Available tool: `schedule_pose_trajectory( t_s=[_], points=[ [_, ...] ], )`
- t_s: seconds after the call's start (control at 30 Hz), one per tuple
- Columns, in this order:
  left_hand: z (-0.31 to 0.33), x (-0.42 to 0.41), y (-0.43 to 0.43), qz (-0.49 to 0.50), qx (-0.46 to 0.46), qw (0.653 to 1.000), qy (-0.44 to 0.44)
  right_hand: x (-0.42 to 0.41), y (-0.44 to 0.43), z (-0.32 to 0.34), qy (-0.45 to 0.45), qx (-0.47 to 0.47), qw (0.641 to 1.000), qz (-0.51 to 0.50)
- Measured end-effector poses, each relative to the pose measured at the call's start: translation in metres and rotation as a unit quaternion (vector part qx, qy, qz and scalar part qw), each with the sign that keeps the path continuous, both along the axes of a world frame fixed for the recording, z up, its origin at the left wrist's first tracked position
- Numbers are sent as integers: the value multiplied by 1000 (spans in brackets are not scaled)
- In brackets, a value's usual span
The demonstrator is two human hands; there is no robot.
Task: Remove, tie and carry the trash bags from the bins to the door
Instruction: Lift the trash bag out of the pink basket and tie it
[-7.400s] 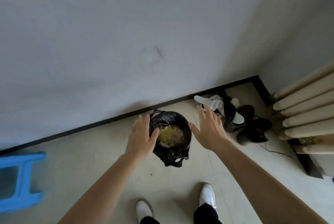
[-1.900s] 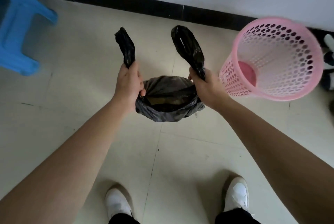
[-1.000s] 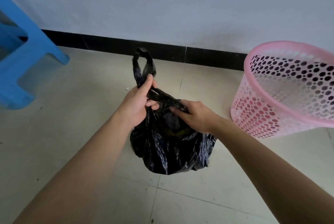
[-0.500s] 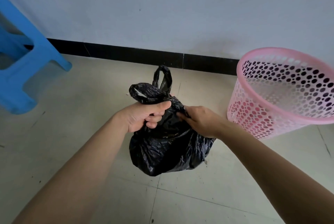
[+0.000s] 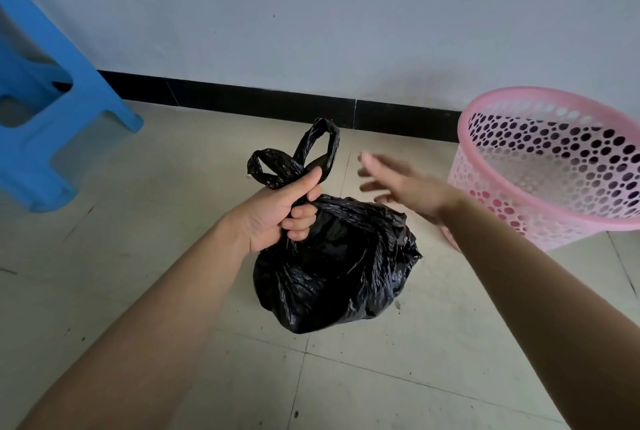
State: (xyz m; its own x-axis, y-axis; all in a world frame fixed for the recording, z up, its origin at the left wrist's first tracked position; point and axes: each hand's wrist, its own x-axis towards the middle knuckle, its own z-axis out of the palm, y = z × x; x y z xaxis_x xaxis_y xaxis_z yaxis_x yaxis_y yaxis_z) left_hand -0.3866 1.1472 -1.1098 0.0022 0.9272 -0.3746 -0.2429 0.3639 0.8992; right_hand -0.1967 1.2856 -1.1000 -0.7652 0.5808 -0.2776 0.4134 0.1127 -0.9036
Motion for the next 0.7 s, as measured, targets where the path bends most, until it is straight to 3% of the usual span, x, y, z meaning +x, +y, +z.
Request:
schedule_pose_trajectory(
  t_s=[0.07, 0.13, 0.23, 0.33, 0.47, 0.57, 0.7],
  points=[
    [2, 2, 0, -5, 12, 1000, 13, -11, 1, 11, 85, -53, 991, -89],
    [3, 5, 0, -15, 27, 999, 30, -21, 1, 23, 121, -73, 985, -95],
    [4, 7, 0, -20, 30, 999, 38, -31, 0, 37, 141, 34, 987, -66],
    [2, 3, 0, 13, 45, 999, -12, -28, 7, 40, 174, 78, 976, -104],
    [2, -5, 5, 88, 60, 990, -87, -8, 7, 29, 185, 55, 975, -109],
    [-2, -10, 2, 141, 61, 981, -119, 6, 0, 22, 182, -28, 982, -51],
    [-4, -17, 0, 177, 72, 973, -134, 14, -10, 4, 76, -113, 989, 52]
  ],
)
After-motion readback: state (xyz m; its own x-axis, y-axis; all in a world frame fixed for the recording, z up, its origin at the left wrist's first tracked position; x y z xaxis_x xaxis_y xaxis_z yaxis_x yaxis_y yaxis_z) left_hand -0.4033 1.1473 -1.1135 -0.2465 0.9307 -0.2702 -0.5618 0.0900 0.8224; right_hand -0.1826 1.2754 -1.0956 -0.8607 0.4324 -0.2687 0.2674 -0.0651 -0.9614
